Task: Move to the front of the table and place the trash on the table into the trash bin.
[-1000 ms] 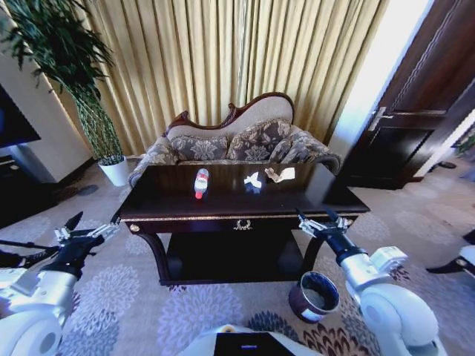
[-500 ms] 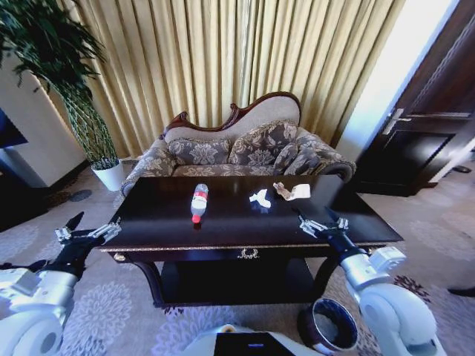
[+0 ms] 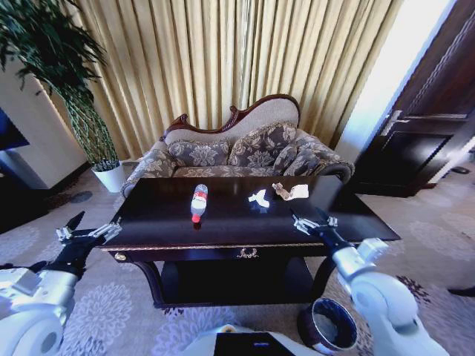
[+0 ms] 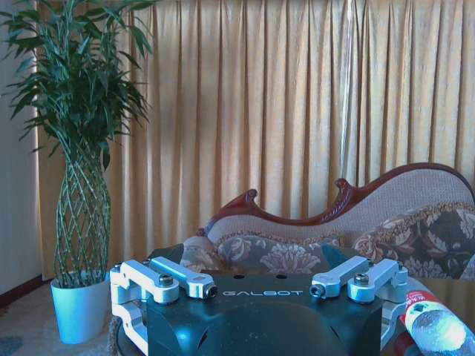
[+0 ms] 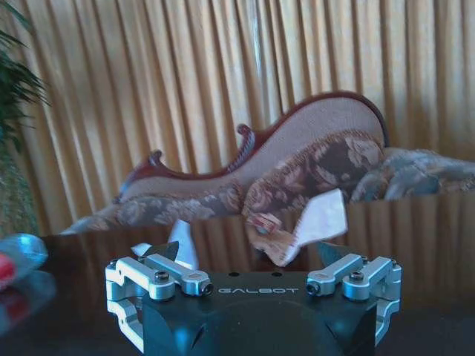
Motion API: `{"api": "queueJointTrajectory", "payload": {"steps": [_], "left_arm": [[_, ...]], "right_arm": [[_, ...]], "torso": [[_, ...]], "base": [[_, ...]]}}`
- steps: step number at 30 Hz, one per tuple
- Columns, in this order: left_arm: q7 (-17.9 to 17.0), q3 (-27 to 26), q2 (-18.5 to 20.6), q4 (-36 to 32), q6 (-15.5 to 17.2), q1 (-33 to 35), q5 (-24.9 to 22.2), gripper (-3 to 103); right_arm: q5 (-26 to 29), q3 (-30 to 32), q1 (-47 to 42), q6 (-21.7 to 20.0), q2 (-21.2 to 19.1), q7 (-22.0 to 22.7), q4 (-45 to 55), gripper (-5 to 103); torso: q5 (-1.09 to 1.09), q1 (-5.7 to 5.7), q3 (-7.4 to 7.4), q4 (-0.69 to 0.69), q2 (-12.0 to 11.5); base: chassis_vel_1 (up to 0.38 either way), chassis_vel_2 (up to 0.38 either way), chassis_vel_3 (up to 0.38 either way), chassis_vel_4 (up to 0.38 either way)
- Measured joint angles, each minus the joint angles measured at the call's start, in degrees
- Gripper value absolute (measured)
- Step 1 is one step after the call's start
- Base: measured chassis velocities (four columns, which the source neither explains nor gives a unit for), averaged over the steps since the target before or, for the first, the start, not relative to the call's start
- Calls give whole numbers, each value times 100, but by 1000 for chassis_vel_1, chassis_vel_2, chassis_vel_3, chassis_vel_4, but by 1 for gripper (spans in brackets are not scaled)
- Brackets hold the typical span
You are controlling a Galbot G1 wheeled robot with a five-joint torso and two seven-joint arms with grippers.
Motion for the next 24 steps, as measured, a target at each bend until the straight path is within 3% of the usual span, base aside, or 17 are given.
{"api": "queueJointTrajectory", "payload": {"steps": [4,7,24], "left_arm": [[-1,-23,-13,0,-13,35,-4,100],[0,-59,-52,0,-45,100,-3,100],[-37,-29,-44,0,-27,138,8,100]], "right_arm": [[197,-206,493,-82,-157,237,-423,100],[411,-572,1073,-124,-264,689,-849,100],[428,-952,2107,-106,-119,1038,-2262,100]], "torso": [[-1,0,0,-1,0],[0,-1,-1,1,0],[0,-1,0,-1,0]], "base": [[0,0,0,0],[0,0,0,0],[0,0,0,0]]}}
